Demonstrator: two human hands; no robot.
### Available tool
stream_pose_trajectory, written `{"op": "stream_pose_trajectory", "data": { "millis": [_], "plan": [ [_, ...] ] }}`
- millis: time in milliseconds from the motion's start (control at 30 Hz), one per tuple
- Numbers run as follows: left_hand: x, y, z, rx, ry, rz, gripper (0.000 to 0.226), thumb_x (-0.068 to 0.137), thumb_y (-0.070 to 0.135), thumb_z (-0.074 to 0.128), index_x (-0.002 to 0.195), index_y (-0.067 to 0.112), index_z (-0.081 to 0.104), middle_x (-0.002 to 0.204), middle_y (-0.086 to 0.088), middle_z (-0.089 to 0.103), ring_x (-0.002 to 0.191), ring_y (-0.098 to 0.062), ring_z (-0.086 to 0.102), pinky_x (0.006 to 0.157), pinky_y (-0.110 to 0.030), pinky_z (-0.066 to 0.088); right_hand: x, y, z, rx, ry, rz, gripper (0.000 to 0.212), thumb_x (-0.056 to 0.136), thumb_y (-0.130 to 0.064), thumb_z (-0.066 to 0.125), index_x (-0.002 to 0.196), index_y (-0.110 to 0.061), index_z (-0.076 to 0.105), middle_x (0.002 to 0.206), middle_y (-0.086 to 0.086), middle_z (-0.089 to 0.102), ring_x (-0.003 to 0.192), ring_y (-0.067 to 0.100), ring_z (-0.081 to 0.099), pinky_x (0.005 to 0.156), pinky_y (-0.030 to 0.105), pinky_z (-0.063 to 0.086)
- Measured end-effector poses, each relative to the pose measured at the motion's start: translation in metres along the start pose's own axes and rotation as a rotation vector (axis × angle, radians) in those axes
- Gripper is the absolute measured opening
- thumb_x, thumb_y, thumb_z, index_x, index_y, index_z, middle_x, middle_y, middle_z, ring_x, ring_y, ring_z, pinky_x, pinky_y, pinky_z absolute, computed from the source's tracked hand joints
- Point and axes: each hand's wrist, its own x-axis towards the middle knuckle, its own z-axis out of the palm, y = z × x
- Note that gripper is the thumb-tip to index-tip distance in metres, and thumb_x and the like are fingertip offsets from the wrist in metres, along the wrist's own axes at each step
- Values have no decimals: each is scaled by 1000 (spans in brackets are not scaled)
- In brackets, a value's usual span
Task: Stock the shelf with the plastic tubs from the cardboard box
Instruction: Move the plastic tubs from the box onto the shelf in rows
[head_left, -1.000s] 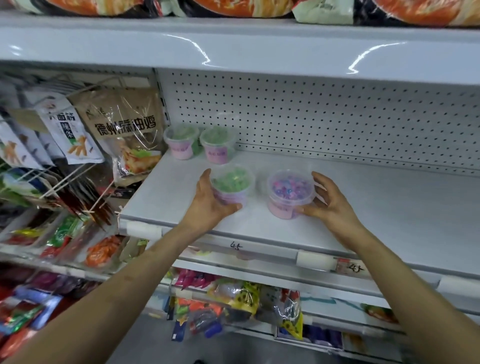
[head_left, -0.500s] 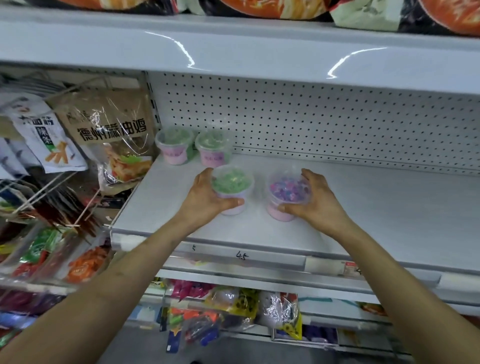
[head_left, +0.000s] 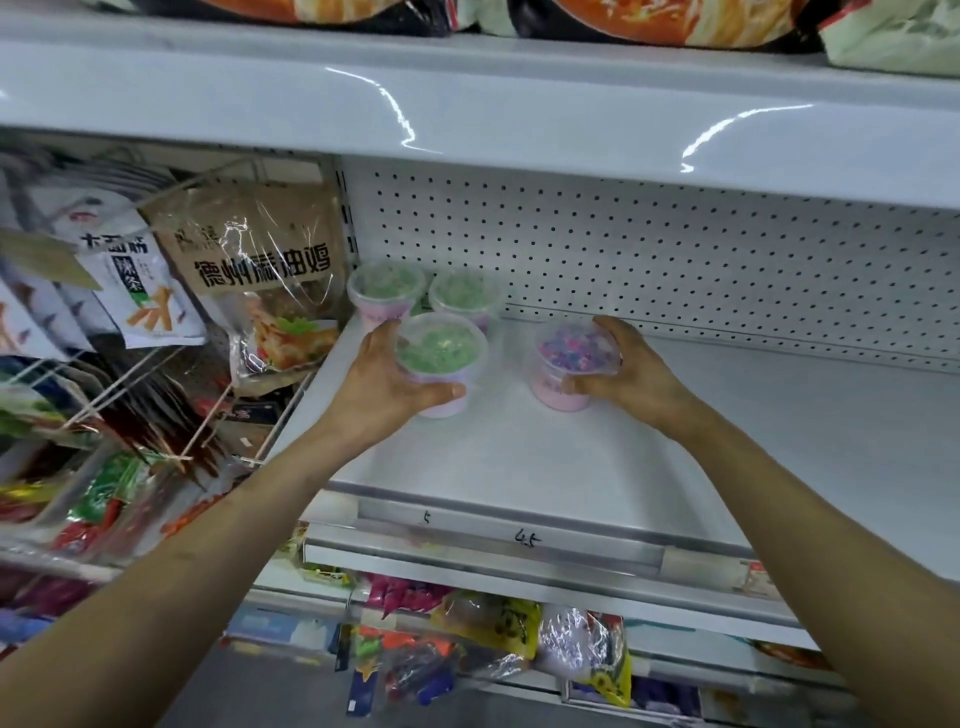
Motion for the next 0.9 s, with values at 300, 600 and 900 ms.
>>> {"op": "stream_pose_trajectory", "data": {
  "millis": [300, 600, 900],
  "plan": [
    [3, -14, -3, -42, -11, -26, 110, 48, 75, 92, 141, 40, 46, 136, 9, 59, 125, -14, 59, 105, -46, 53, 21, 12, 18, -112, 131, 4, 106, 63, -58, 95, 145, -21, 39, 135, -4, 32, 135, 21, 44, 116, 33, 38],
    [2, -14, -10, -3, 32, -16, 110, 50, 73, 89, 144, 39, 43, 137, 7, 56, 126, -15, 57, 107, -46, 50, 68, 9, 7, -78, 48, 13, 116, 47, -63, 93, 148, -25, 47, 141, -4, 37, 135, 19, 39, 114, 38, 40],
    [-1, -12, -16, -10, 47, 6, 104, 51, 73, 92, 140, 39, 49, 134, 9, 61, 123, -13, 60, 102, -45, 54, 101, 12, 6, 5, 42, -1, 90, 35, -51, 99, 117, -31, 69, 131, 6, 54, 117, 22, 60, 98, 39, 57]
  ]
}}
